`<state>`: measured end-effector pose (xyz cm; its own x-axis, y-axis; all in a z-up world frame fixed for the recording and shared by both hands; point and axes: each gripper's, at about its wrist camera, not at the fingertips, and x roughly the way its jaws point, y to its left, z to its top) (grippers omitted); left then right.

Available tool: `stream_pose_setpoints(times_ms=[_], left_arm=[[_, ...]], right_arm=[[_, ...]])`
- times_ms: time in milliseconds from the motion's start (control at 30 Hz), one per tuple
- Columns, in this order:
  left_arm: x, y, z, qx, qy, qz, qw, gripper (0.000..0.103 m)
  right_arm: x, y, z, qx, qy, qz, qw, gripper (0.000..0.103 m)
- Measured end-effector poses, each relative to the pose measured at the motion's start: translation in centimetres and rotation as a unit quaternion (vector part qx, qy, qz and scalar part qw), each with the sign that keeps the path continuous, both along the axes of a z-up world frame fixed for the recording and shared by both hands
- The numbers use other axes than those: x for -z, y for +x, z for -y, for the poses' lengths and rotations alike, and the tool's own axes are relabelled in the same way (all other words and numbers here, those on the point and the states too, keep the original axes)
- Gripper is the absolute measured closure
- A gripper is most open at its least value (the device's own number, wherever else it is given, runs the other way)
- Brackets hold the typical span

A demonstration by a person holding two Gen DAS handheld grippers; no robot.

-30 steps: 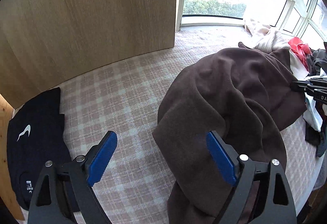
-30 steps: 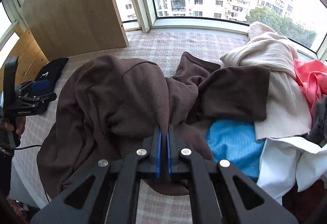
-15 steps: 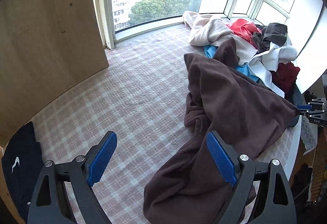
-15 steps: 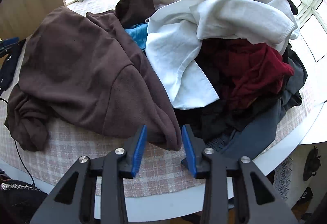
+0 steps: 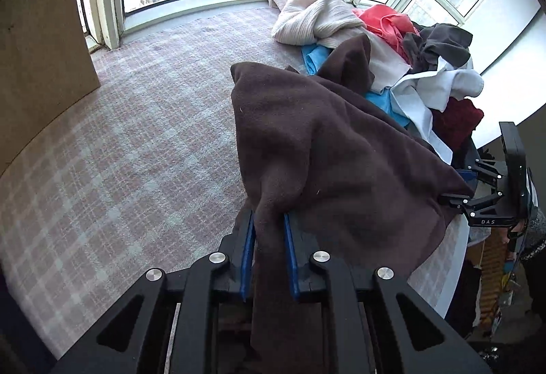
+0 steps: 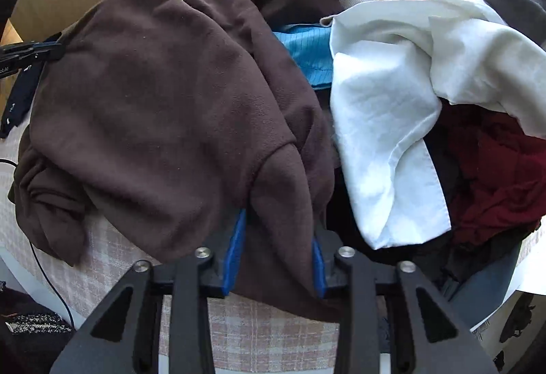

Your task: Fold clothes

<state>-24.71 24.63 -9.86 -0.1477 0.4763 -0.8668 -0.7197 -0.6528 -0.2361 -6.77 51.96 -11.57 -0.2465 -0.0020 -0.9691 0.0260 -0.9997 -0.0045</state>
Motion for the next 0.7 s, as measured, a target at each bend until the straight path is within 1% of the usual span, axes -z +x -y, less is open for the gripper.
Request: stream_pose_setpoints(times_ms=[33,167,233,267,300,333,400,433,467,500,567,600,633,667,700], left_arm=[[-0.5,0.6,0.8,0.001,0.003,-0.003,1.0,0.101],[-2.4,3.5,4.2,0.014,0.006,-0.02,0.9997,0.101],[-2.6,4.6,4.8,0.028,-0.004,-0.029,0.9992,0.101],[-2.5,5.2,5.0,0.032,-0.01,-0.03,0.999,0.101],[-2.2,5.6,5.4,0.035,-0.012,-0.022,0.9991,0.101],[-1.7,6.1,6.1,0.035,-0.009,-0.002,0.9993,0.101],[-0.3,8.7,7.3,0.057,-0.017,0.044,0.9973,0.101],[0.4,10.4,7.8,0.073,-0.029,0.06,0.9951,0.101],[1.2,12.2,8.3,0.089,-0.046,0.073,0.9923,0.101],[1.6,13.3,8.7,0.099,-0.06,0.082,0.9899,0.098],[1.1,13.8,9.7,0.091,-0.076,0.066,0.9907,0.093],[0.5,13.3,10.1,0.082,-0.075,0.055,0.9923,0.09],[-0.4,12.4,10.5,0.07,-0.067,0.046,0.9942,0.08],[-1.3,11.0,10.4,0.062,-0.059,0.031,0.9958,0.073],[-2.4,9.5,10.2,0.055,-0.051,0.013,0.9971,0.072]], right_arm=[[-0.4,0.3,0.6,-0.01,0.0,-0.004,1.0,0.091],[-1.9,2.4,2.3,-0.04,0.012,-0.024,0.999,0.091],[-2.2,3.8,2.6,-0.048,0.025,-0.025,0.998,0.091],[-2.1,4.7,2.5,-0.046,0.023,-0.018,0.999,0.091],[-2.0,5.7,2.4,-0.042,0.016,-0.008,0.999,0.092],[-1.7,6.9,2.3,-0.038,0.008,0.004,0.999,0.092],[-0.3,9.5,2.1,-0.037,-0.004,0.051,0.998,0.092],[0.4,10.7,2.1,-0.039,-0.008,0.071,0.997,0.092],[0.2,11.3,1.9,-0.033,-0.013,0.069,0.997,0.092],[-0.5,11.6,1.6,-0.019,-0.019,0.054,0.998,0.092],[-2.0,12.1,0.9,0.008,-0.03,0.025,0.999,0.089],[-2.7,12.3,0.6,0.021,-0.035,0.01,0.999,0.084],[-3.6,12.1,0.4,0.029,-0.044,-0.011,0.999,0.071],[-4.8,11.5,0.4,0.033,-0.054,-0.037,0.997,0.063],[-5.7,10.8,0.5,0.031,-0.056,-0.064,0.996,0.049]])
